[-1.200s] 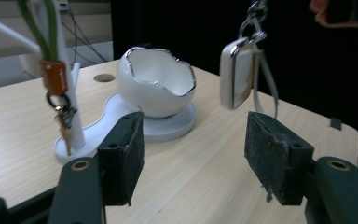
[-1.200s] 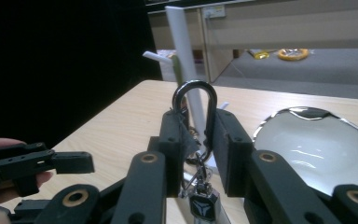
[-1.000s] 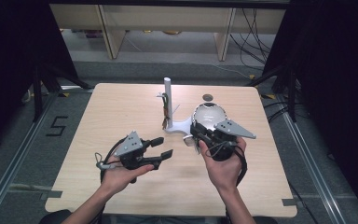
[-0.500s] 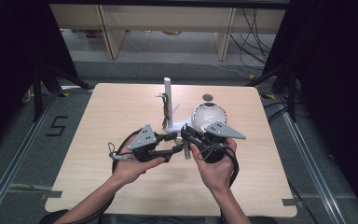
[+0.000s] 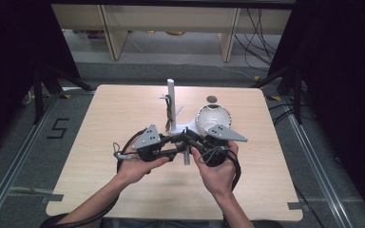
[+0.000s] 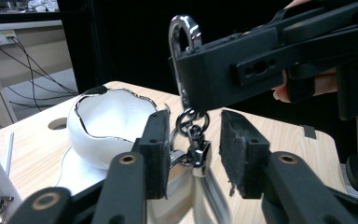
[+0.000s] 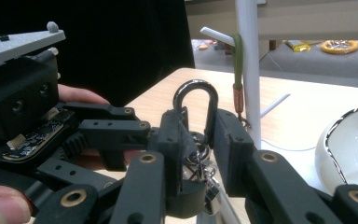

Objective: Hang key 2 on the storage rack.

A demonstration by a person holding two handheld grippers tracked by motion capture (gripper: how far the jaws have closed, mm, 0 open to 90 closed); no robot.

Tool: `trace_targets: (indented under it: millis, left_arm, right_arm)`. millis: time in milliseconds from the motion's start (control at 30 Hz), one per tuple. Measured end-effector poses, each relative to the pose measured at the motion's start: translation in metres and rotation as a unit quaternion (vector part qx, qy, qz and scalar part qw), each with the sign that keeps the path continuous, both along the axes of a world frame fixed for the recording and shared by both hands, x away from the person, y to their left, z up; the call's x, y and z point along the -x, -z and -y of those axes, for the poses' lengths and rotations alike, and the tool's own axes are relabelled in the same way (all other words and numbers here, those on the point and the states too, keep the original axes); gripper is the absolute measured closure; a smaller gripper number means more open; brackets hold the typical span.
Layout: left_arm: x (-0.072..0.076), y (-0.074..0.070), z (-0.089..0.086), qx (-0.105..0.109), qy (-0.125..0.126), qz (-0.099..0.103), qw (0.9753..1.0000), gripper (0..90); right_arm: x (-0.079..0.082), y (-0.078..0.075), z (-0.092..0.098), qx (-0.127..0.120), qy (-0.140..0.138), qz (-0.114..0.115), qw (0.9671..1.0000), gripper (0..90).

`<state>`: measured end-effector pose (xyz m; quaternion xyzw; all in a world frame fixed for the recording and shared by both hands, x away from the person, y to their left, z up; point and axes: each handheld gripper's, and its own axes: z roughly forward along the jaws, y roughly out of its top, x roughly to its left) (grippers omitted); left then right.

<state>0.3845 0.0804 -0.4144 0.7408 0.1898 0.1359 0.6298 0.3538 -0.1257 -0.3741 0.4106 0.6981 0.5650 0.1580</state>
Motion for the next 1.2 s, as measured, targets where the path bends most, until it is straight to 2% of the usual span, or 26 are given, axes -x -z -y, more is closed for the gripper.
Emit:
trace_targets:
  millis: [33,167,200,233,300,333,367,467,533,633,767,833,967,1033,1100,1133,1200]
  left_arm:
    - [0.000,0.000,0.001,0.004,0.000,0.001,1.0000,64.9]
    - [0.002,-0.001,0.001,-0.002,-0.007,0.018,0.9998,70.6]
    - [0.002,-0.001,0.001,-0.003,-0.009,0.021,0.9997,71.4]
    - [0.003,-0.001,0.001,-0.002,-0.010,0.023,0.9997,72.2]
    - [0.003,-0.001,0.002,-0.002,-0.013,0.030,0.9994,73.6]
    - [0.004,-0.001,0.003,-0.003,-0.015,0.034,0.9993,73.8]
    - [0.004,-0.001,0.003,-0.004,-0.017,0.037,0.9992,74.0]
    - [0.005,-0.001,0.004,-0.011,-0.022,0.044,0.9987,74.4]
    - [0.006,-0.001,0.003,-0.011,-0.025,0.045,0.9986,74.6]
    - [0.006,-0.002,0.003,-0.016,-0.030,0.047,0.9983,74.8]
    - [0.007,-0.004,0.003,-0.019,-0.035,0.050,0.9979,75.0]
    - [0.006,-0.004,0.002,-0.019,-0.036,0.048,0.9980,75.1]
    - [0.006,-0.004,0.001,-0.015,-0.040,0.042,0.9982,75.2]
    - [0.006,-0.005,0.000,-0.012,-0.042,0.038,0.9983,75.3]
    - [0.005,-0.005,0.000,-0.013,-0.042,0.037,0.9983,75.3]
    - [0.005,-0.005,-0.001,-0.012,-0.043,0.037,0.9983,75.3]
    - [0.005,-0.005,-0.003,-0.010,-0.043,0.035,0.9984,75.4]
  right_arm:
    - [0.000,0.001,0.000,0.001,-0.001,0.004,1.0000,73.9]
    - [0.000,0.000,-0.001,-0.001,0.000,0.004,1.0000,73.6]
    - [0.000,0.000,0.000,0.006,0.001,0.012,0.9999,73.5]
    - [0.000,0.000,-0.001,0.000,0.000,0.005,1.0000,73.5]
    - [0.000,0.000,-0.001,-0.001,0.000,0.004,1.0000,73.3]
    - [0.000,0.000,0.000,0.005,0.001,0.013,0.9999,73.2]
    - [0.000,0.001,-0.002,-0.003,0.000,0.006,1.0000,73.1]
    - [0.000,0.001,-0.002,-0.004,-0.003,0.002,1.0000,72.4]
    - [0.000,0.001,-0.003,-0.001,-0.005,0.002,1.0000,71.5]
    - [0.001,0.001,-0.005,-0.010,-0.004,-0.006,0.9999,71.2]
    - [-0.003,0.003,-0.004,-0.003,-0.009,0.008,0.9999,70.6]
    - [-0.001,0.002,-0.004,-0.017,-0.009,-0.004,0.9998,69.4]
    - [-0.004,0.000,0.000,-0.028,-0.010,0.002,0.9996,63.4]
    - [-0.003,-0.002,0.003,-0.033,-0.012,0.001,0.9994,62.0]
    - [-0.003,-0.004,0.006,-0.048,-0.011,0.009,0.9988,60.8]
    - [-0.003,-0.006,0.008,-0.043,-0.009,0.011,0.9990,60.6]
    - [-0.001,-0.008,0.011,-0.051,-0.003,0.016,0.9985,59.9]
